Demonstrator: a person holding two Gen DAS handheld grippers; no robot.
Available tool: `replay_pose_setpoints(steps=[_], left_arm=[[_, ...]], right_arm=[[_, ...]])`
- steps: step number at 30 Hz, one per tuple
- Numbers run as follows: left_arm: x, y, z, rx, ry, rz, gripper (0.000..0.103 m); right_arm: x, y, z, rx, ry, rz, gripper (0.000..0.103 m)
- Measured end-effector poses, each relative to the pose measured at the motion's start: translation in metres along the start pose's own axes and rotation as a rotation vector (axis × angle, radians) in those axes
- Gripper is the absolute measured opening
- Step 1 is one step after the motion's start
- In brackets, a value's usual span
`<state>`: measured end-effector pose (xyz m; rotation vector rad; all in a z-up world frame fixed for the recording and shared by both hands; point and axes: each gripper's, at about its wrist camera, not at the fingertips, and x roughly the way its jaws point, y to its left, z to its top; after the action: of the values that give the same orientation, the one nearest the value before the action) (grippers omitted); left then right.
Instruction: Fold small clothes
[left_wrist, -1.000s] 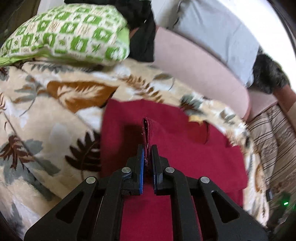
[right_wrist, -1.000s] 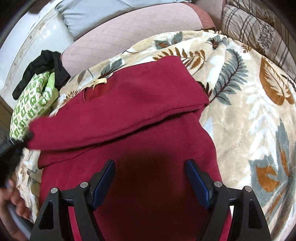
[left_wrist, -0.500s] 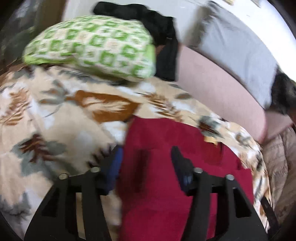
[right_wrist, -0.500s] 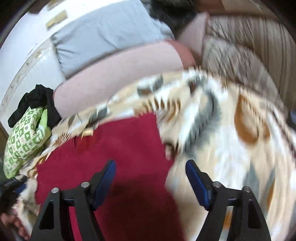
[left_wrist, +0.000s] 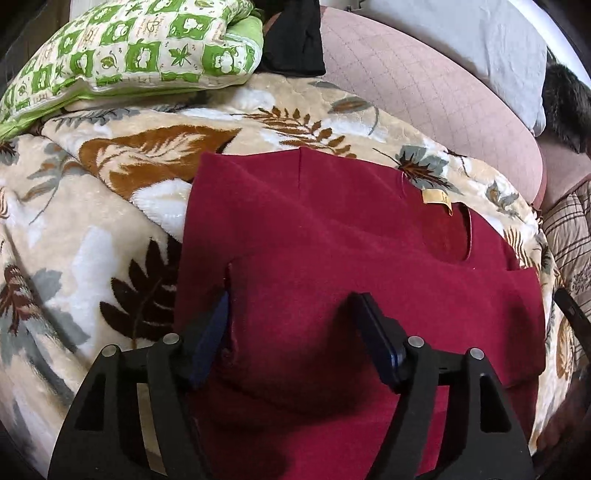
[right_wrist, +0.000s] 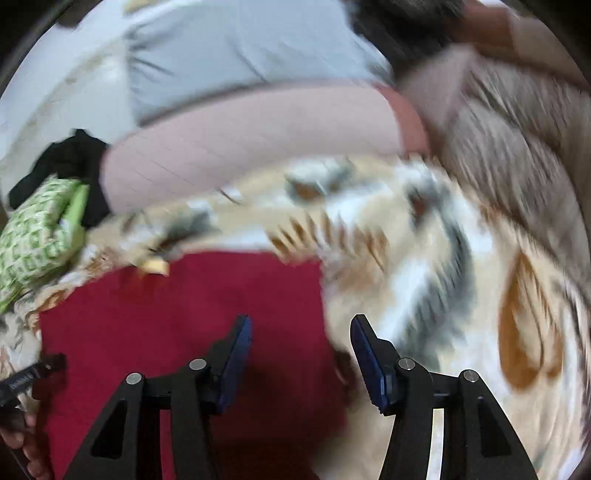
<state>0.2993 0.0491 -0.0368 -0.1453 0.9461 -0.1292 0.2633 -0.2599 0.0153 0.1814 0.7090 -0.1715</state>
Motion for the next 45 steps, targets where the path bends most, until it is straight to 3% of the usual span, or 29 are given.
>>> replay_pose_setpoints(steps=[2, 4, 6, 9, 13, 16, 18, 21, 26, 29, 32, 35, 38, 41, 45], left_arm=[[0.001, -0.006, 0.000, 0.016, -0.009, 0.002, 0.074], [0.003, -0.009, -0.001, 0.030, -0.012, -0.006, 0.078], [0.004, -0.011, -0.001, 0.049, -0.008, 0.001, 0.078], [-0.003, -0.005, 0.001, 0.028, -0.016, -0.037, 0.078], [-0.047, 0.014, -0.002, -0.045, -0.023, -0.114, 0.078], [-0.097, 0.024, -0.015, -0.040, -0.073, -0.164, 0.078], [-0.135, 0.035, -0.039, -0.022, -0.082, -0.195, 0.078], [-0.176, 0.053, -0.086, -0.048, -0.035, -0.242, 0.078], [-0.221, 0.069, -0.150, -0.054, -0.010, -0.257, 0.078], [-0.219, 0.078, -0.178, -0.044, 0.025, -0.217, 0.078], [-0.212, 0.087, -0.191, -0.087, 0.060, -0.227, 0.078], [-0.204, 0.097, -0.201, -0.118, 0.084, -0.220, 0.078], [-0.195, 0.104, -0.216, -0.145, 0.127, -0.244, 0.078], [-0.185, 0.103, -0.231, -0.164, 0.173, -0.300, 0.078], [-0.187, 0.095, -0.232, -0.131, 0.165, -0.313, 0.078]], right_arm=[[0.026, 0.020, 0.003, -0.084, 0.061, 0.023, 0.057], [0.073, 0.027, -0.010, -0.112, 0.249, -0.018, 0.063], [0.073, 0.012, -0.012, -0.012, 0.218, 0.032, 0.069], [0.060, 0.012, -0.001, 0.018, 0.287, 0.037, 0.068], [-0.017, -0.007, 0.000, 0.063, 0.194, 0.121, 0.068], [-0.075, -0.021, -0.020, 0.056, 0.194, 0.166, 0.068], [-0.117, -0.037, -0.048, 0.032, 0.225, 0.261, 0.068], [-0.161, -0.055, -0.097, -0.020, 0.288, 0.404, 0.068], [-0.192, -0.077, -0.166, 0.025, 0.351, 0.563, 0.064], [-0.179, -0.082, -0.192, 0.114, 0.414, 0.674, 0.054], [-0.163, -0.080, -0.208, 0.141, 0.457, 0.679, 0.047], [-0.161, -0.074, -0.213, 0.087, 0.463, 0.641, 0.039], [-0.161, -0.079, -0.214, 0.122, 0.481, 0.659, 0.039], [-0.163, -0.075, -0.221, 0.105, 0.544, 0.748, 0.039], [-0.162, -0.075, -0.223, 0.101, 0.558, 0.734, 0.038]])
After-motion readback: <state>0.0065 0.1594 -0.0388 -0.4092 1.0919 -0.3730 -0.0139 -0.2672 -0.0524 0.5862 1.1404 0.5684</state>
